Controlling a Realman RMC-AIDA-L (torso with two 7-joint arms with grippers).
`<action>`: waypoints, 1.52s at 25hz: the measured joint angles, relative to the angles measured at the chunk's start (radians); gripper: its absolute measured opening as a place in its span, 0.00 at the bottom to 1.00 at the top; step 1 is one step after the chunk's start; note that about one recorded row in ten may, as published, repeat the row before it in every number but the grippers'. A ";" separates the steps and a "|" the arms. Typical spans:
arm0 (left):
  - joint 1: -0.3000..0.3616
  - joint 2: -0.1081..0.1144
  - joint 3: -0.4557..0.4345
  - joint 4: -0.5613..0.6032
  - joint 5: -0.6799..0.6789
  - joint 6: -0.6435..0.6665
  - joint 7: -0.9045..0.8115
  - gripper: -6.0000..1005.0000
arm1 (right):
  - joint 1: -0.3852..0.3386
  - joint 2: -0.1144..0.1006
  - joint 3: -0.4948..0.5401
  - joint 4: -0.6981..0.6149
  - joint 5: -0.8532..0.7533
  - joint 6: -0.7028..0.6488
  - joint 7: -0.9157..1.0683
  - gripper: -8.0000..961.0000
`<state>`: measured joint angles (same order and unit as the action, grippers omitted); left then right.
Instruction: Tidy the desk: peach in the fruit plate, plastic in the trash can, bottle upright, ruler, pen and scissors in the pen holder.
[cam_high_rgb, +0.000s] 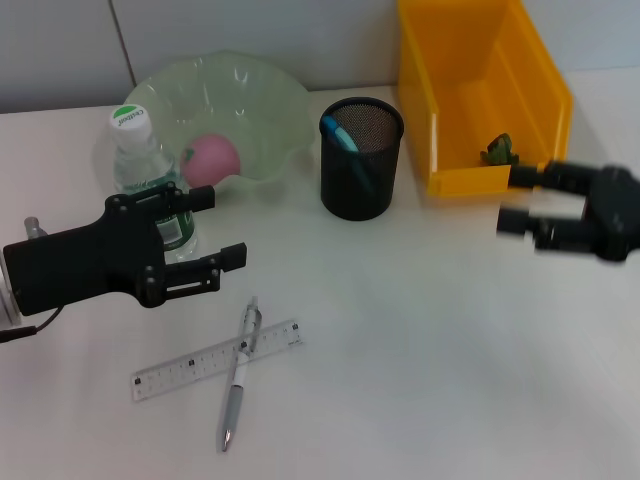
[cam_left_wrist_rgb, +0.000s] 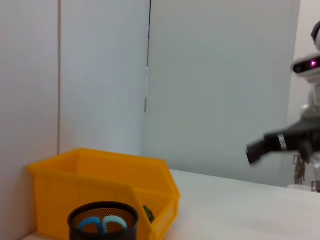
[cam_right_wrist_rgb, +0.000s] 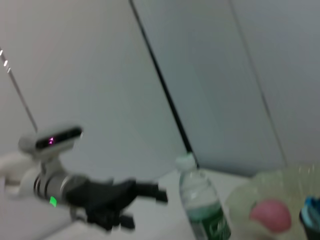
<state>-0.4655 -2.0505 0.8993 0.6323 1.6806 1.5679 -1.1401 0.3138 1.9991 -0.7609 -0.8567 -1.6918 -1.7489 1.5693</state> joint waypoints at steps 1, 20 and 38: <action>0.000 0.000 0.000 0.000 0.000 0.000 0.000 0.75 | 0.000 0.000 0.000 0.004 -0.021 -0.005 -0.013 0.79; -0.022 0.010 0.022 0.016 0.116 0.027 -0.160 0.75 | 0.071 0.008 0.000 -0.031 -0.344 -0.020 -0.176 0.83; -0.101 -0.010 0.024 0.039 0.217 0.020 -0.167 0.75 | 0.074 0.012 0.005 -0.032 -0.345 0.013 -0.198 0.83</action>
<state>-0.5667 -2.0610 0.9234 0.6710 1.8977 1.5877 -1.3069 0.3881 2.0114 -0.7562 -0.8889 -2.0372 -1.7360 1.3712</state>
